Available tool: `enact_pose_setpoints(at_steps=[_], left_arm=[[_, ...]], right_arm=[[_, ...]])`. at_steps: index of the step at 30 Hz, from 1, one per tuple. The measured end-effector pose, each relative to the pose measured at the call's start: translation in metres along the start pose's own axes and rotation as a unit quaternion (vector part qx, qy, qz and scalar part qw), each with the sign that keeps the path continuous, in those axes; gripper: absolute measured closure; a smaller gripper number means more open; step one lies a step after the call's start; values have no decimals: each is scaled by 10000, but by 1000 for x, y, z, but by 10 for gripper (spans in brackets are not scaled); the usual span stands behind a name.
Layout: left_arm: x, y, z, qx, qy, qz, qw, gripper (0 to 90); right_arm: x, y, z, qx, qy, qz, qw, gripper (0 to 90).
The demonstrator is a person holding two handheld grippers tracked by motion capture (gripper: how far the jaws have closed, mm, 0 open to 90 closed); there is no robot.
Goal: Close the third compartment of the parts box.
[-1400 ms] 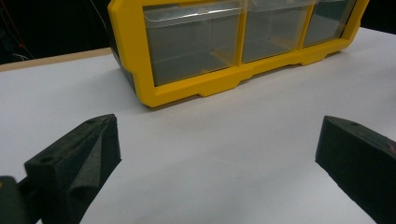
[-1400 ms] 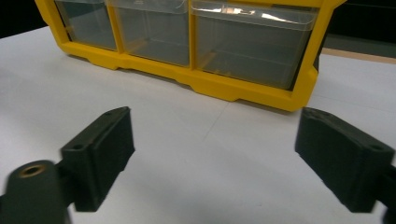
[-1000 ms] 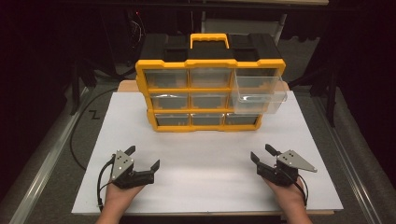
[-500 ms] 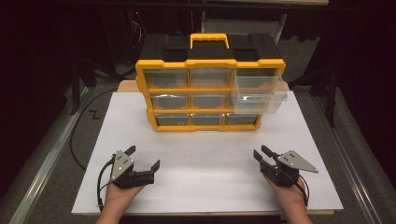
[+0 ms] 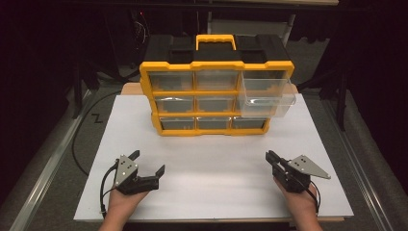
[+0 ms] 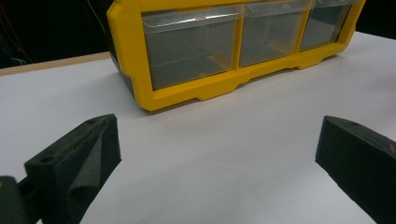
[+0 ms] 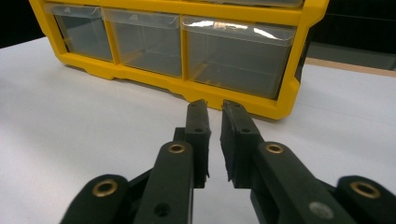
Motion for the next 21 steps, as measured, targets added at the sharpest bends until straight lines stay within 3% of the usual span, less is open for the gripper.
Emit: enact_pose_setpoints(at_steps=[3,21], left_arm=[[0,0,0,2,-4,0,10000,9],[0,0,-2,30,-102,54,9999,5]], right_arm=[[-1,-1,0,2,-8,-12,10000,900],[-4,-2,-4,-58,-99,105,9999,900]])
Point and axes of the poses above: each handheld gripper's, and its own axes: y roughly forward along the jaws, x roughly out of its underside, z roughly to its right, the point moved 1 cm from there along y, roughly forward along the jaws
